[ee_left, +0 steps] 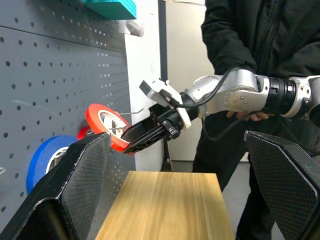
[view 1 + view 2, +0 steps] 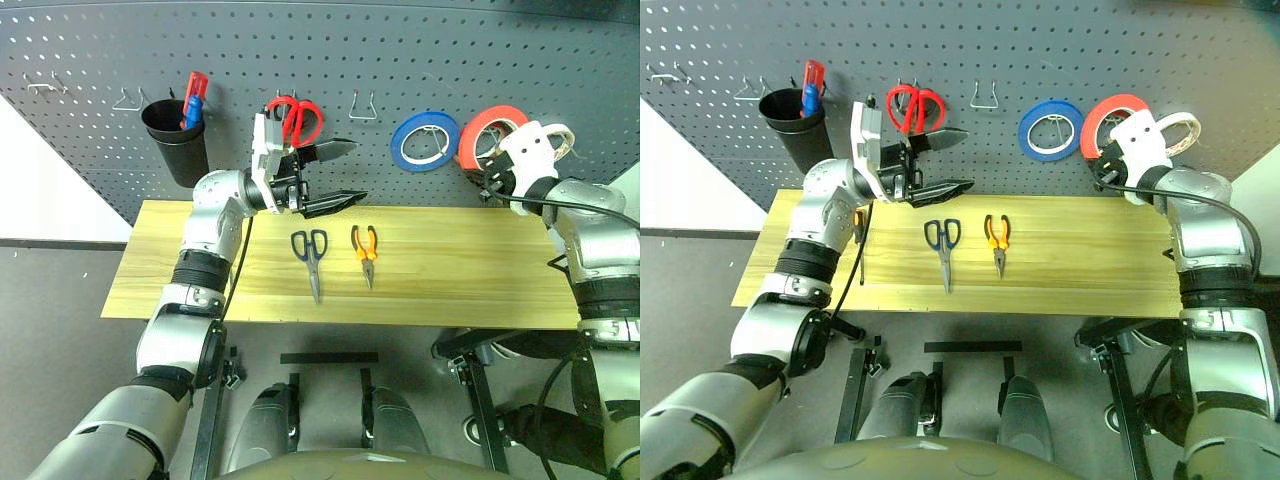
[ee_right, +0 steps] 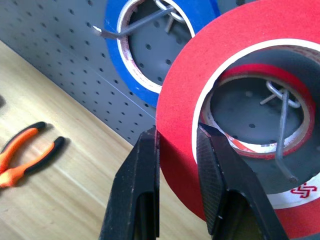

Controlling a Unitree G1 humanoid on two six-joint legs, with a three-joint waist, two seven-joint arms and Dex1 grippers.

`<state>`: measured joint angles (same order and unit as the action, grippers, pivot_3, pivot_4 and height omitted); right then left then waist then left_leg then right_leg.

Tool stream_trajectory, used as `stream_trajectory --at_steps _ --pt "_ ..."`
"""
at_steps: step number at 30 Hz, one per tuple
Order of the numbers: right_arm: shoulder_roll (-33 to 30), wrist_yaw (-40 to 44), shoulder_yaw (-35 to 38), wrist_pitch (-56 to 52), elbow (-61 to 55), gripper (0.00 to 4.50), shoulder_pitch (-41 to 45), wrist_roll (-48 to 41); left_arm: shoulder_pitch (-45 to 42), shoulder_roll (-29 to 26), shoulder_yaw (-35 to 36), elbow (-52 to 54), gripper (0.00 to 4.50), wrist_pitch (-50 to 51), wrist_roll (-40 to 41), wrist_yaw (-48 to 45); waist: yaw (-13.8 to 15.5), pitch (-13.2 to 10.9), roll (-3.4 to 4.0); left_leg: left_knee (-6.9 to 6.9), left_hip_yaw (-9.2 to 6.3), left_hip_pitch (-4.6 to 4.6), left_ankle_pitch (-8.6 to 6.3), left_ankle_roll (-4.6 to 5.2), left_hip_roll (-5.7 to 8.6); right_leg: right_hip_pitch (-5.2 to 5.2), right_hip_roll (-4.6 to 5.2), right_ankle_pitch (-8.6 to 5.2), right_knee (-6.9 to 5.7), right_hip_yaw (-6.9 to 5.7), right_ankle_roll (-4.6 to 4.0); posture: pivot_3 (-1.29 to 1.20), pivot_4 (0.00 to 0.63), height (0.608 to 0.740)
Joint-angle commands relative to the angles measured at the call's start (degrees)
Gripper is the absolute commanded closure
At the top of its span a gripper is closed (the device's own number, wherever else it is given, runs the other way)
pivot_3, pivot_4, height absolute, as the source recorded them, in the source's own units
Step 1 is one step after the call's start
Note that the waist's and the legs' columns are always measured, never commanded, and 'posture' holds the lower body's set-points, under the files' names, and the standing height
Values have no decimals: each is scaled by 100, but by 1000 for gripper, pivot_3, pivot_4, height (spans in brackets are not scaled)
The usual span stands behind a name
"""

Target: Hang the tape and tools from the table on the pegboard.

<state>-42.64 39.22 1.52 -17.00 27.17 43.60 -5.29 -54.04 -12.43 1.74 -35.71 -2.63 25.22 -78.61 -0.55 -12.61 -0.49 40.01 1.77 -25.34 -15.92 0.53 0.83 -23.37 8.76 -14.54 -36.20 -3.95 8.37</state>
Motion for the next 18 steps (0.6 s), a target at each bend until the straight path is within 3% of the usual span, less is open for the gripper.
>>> stream_trajectory --at_steps 1,7,13,18 --pt "31 69 63 297 394 2866 358 53 46 -45 36 247 0 28 29 22 -7 0 0 0 0 0 0 0 0 0 -1 0 0 0 0 35 100 728" --pt "-211 341 266 -124 -525 1004 -125 -155 134 -97 20 304 0 70 19 30 9 0 0 0 0 0 0 -1 -1 0 -1 0 -1 0 0 36 107 728" --pt "-645 795 825 -1489 -3248 1004 -1833 -972 306 -174 -46 427 0 196 -2 22 137 1 1 1 -3 -1 0 0 -1 0 -2 0 -2 -1 0 22 118 728" --pt "-327 364 1070 -3022 -4794 1004 -2629 -1702 528 -364 -233 261 0 179 -316 -11 115 14 -6 11 -2 5 0 0 0 7 0 2 -5 1 -1 -3 132 728"
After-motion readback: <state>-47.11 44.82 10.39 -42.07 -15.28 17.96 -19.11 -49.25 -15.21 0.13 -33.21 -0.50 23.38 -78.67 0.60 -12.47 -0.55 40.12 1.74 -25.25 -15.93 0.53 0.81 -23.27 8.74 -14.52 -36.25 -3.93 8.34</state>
